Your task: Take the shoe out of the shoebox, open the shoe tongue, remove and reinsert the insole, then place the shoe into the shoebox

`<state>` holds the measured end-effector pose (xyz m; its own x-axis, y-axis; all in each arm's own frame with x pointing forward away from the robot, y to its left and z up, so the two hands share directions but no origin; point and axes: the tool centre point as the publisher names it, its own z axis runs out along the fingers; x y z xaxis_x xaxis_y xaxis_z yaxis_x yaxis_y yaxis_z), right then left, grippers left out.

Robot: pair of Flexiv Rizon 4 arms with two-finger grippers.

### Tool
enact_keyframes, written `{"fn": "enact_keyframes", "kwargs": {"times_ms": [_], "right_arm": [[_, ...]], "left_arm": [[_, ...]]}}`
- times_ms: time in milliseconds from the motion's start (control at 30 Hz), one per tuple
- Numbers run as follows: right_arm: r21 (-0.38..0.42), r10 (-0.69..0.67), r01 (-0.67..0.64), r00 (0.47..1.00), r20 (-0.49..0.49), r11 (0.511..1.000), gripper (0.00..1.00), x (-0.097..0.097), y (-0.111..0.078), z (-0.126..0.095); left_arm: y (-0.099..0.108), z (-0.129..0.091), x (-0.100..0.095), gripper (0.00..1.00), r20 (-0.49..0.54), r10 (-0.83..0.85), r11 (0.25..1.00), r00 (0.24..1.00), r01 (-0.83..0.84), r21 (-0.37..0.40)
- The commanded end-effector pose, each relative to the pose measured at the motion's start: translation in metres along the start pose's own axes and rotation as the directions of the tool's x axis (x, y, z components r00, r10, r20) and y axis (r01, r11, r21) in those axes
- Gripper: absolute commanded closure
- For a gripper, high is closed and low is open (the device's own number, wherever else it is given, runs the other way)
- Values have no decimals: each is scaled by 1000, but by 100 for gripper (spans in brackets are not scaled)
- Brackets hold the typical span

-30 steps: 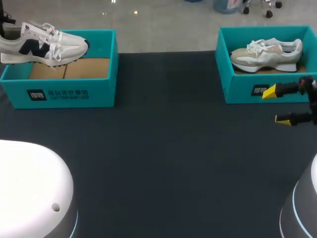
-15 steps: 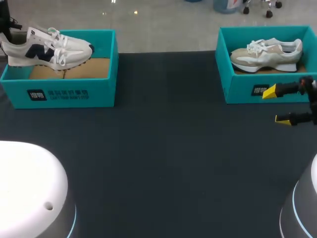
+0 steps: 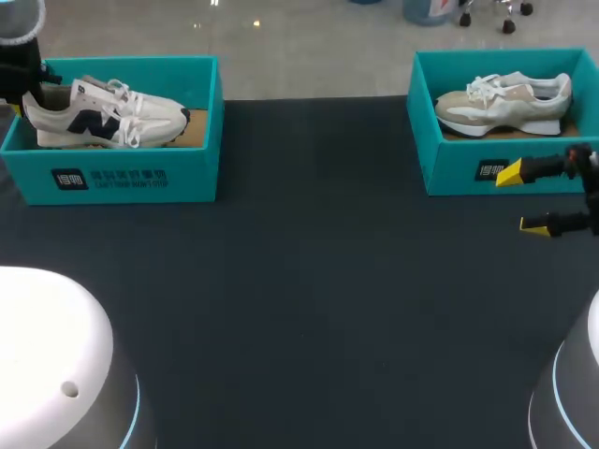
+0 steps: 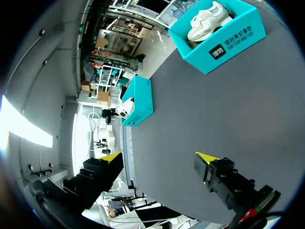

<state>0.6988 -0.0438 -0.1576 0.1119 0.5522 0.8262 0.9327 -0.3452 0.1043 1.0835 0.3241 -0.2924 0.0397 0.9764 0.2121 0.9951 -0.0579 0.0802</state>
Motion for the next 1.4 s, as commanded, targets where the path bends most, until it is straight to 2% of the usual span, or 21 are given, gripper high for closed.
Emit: {"fn": "enact_keyframes", "kwargs": {"times_ms": [33,333,633,900,933,1000,1133,1233,1267,1300,1333,1400], "right_arm": [[-2,2,-2,1000,3,1000,0,0,-1,1],[-2,2,-2,1000,3,1000,0,0,-1,1],[-2,2,-2,1000,3,1000,0,0,-1,1],[-2,2,-2,1000,3,1000,0,0,-1,1],[-2,2,-2,1000,3,1000,0,0,-1,1],[-2,2,-2,1000,3,1000,0,0,-1,1],[-2,2,-2,1000,3,1000,0,0,-1,1],[-2,2,-2,1000,3,1000,0,0,-1,1],[-2,2,-2,1000,3,1000,0,0,-1,1],[-2,2,-2,1000,3,1000,0,0,-1,1],[-2,2,-2,1000,3,1000,0,0,-1,1],[-2,2,-2,1000,3,1000,0,0,-1,1]], "left_arm": [[-5,19,-5,100,4,8,1000,1000,-8,-12],[-13,51,-19,100,-1,17,1000,1000,-17,15],[-8,80,-27,100,11,19,998,1000,-19,58],[-8,95,-30,100,-4,42,995,999,-41,95],[-7,96,-31,95,-5,44,994,999,-43,98],[-7,96,-31,69,-5,49,994,999,-48,100],[-6,88,-31,51,-3,66,994,998,-65,89],[-6,80,-32,29,0,71,995,997,-71,75],[-6,76,-32,19,8,67,995,998,-68,73],[-7,70,-32,3,18,58,996,998,-59,66],[-7,65,-32,0,28,56,996,998,-58,63],[-7,56,-33,0,36,40,998,999,-42,54]]}}
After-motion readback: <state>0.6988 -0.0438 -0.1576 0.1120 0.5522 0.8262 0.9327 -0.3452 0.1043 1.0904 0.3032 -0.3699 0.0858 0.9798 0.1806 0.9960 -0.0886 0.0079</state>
